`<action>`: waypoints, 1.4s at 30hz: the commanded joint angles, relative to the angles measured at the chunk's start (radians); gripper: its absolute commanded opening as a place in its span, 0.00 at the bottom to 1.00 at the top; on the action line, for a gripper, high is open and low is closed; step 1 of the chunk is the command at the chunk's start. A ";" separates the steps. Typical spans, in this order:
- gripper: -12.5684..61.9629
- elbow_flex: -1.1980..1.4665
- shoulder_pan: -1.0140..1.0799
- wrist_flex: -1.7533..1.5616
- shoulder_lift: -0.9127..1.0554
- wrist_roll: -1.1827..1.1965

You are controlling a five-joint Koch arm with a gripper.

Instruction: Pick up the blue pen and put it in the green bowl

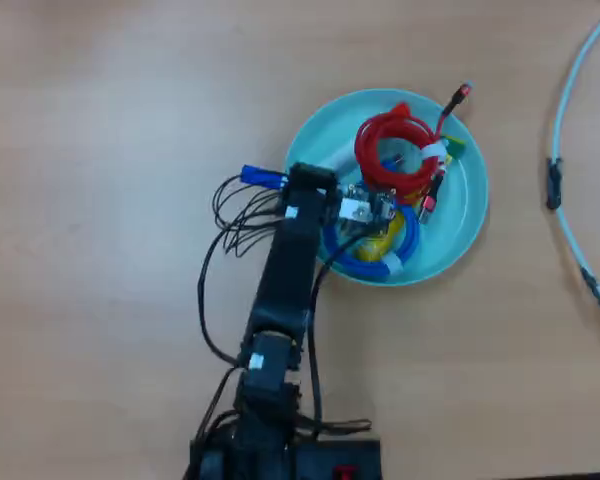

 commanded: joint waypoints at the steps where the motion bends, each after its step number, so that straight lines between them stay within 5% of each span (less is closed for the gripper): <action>1: 0.08 -0.121 0.011 -0.075 -0.012 0.003; 42: 0.08 -0.230 0.091 -0.044 0.021 0.066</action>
